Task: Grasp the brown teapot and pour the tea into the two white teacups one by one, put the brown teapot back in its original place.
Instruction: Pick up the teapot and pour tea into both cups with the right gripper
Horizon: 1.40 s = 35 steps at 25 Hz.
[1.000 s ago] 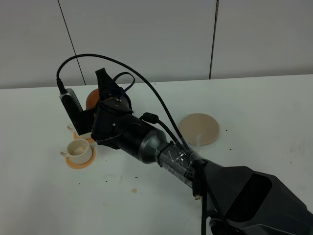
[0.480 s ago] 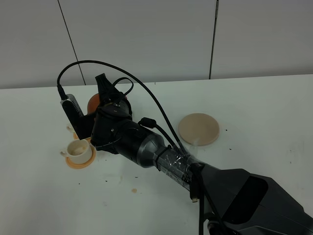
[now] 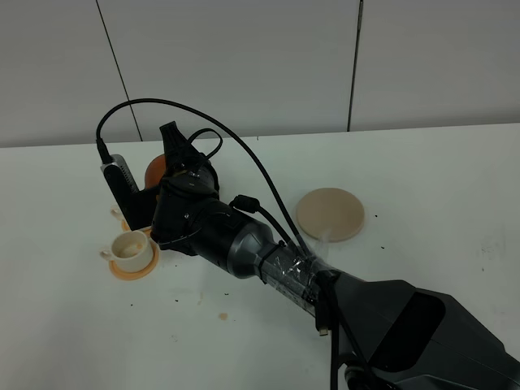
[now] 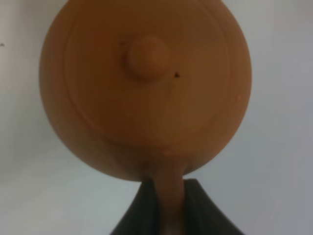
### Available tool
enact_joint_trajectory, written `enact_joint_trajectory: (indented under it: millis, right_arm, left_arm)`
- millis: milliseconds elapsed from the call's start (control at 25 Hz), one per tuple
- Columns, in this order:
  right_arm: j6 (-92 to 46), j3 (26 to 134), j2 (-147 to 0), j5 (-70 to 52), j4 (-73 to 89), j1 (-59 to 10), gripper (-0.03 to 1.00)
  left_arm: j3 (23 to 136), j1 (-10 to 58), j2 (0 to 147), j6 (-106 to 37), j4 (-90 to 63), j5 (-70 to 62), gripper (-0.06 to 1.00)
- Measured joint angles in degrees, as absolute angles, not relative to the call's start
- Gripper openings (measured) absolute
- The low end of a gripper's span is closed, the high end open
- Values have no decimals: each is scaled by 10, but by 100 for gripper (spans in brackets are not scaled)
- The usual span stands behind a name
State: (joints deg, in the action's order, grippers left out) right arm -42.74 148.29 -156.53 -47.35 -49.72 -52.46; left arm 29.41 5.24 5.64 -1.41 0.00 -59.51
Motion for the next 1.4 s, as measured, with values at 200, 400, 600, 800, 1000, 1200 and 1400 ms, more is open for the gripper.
enact_joint_trajectory:
  millis: [200, 400, 600, 800, 1000, 1200, 1400]
  right_arm:
    - [-425, 1483, -1559, -476, -485, -525, 9]
    - [-425, 1483, -1548, -477, -470, -524, 9]
    - [-425, 1483, -1548, -485, -457, -524, 9]
    - [-424, 1483, -1548, -493, -434, -524, 9]
    - [-424, 1483, -1545, -503, -413, -524, 9]
    - [-424, 1483, -1519, -510, -374, -523, 9]
    - [-427, 1483, -1503, -549, -331, -516, 9]
  left_arm:
    - [294, 52, 56, -14, 0, -595, 37]
    - [294, 52, 56, -15, 0, -595, 37]
    - [294, 52, 56, -15, 0, -595, 37]
    - [294, 52, 56, -16, 0, -595, 37]
    - [294, 52, 56, -16, 0, -595, 37]
    - [294, 52, 56, -16, 0, -595, 37]
    - [294, 52, 56, -16, 0, -595, 37]
